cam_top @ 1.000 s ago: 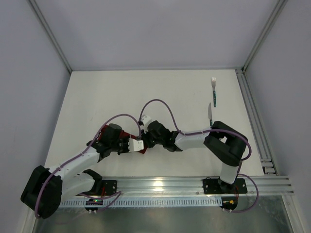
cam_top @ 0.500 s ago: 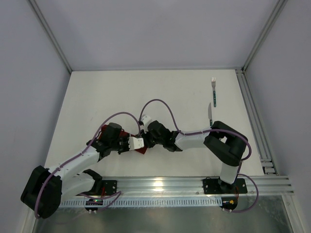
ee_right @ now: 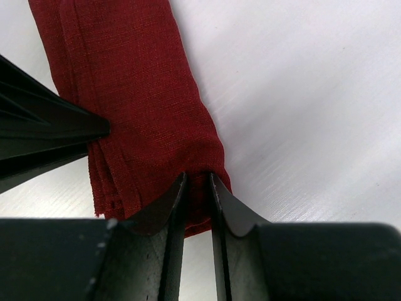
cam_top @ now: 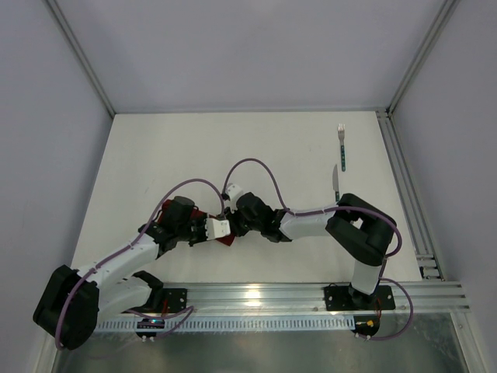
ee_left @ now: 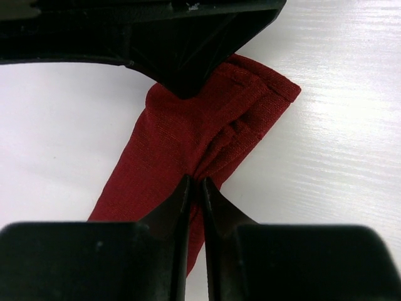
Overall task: Fold the napkin into a case and place the utensils inside
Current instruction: Stuff the top corner of the square-folded napkin into the folded napkin.
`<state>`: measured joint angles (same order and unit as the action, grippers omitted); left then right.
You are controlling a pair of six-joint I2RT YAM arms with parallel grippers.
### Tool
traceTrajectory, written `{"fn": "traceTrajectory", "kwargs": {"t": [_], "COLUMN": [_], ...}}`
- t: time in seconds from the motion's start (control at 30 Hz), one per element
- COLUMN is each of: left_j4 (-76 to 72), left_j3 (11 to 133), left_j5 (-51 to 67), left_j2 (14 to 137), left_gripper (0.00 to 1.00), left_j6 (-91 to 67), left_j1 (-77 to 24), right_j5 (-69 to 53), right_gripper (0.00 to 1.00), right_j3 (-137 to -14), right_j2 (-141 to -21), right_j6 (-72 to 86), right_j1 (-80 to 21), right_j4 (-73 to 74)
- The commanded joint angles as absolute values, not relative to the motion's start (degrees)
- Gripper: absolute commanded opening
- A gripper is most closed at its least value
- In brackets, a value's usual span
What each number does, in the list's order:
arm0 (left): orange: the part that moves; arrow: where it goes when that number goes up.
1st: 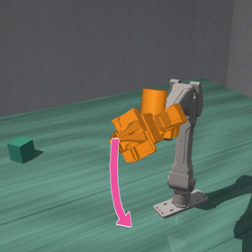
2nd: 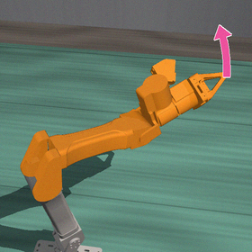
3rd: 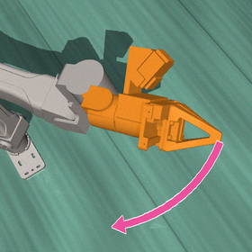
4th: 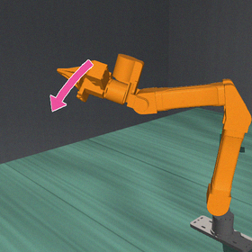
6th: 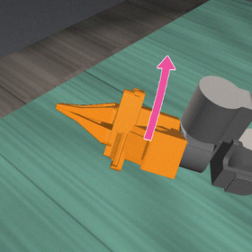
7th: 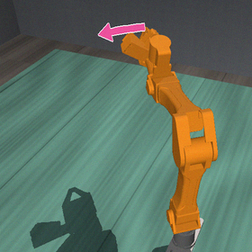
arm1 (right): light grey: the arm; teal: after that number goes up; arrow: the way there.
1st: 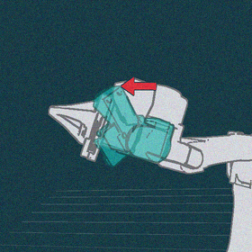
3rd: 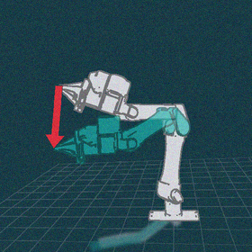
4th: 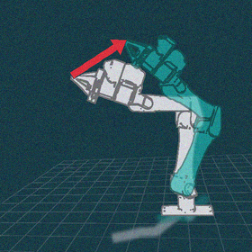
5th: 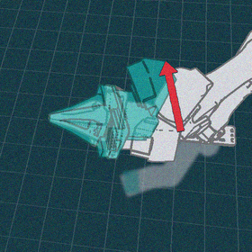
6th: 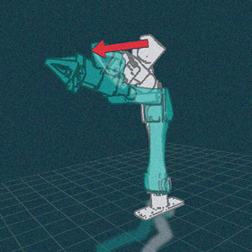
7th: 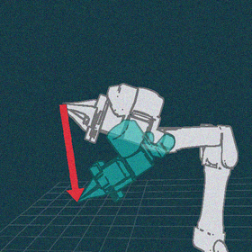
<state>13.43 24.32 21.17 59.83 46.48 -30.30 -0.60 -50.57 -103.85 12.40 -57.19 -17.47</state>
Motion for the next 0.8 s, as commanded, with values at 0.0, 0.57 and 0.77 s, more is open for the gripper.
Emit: {"fn": "traceTrajectory", "kwargs": {"t": [0.0, 0.57, 0.77], "left_j4": [10.5, 8.0, 13.3], "left_j3": [25.7, 24.7, 24.3], "left_j5": [21.7, 19.4, 21.5], "left_j2": [59.1, 58.5, 59.9], "left_gripper": [0.1, 0.16, 0.24], "left_j6": [45.9, 44.0, 48.2], "left_j1": [-30.4, -30.4, -30.4], "right_j5": [-1.2, -1.9, -1.7], "right_gripper": [0.24, 0.24, 0.24], "right_j3": [-50.3, -50.6, -50.6], "right_j2": [-103.3, -103.6, -103.4], "right_j6": [12.3, 12.1, 12.2], "right_j1": [-57.0, -57.0, -57.0], "right_j4": [-16.0, -16.0, -15.8]}}
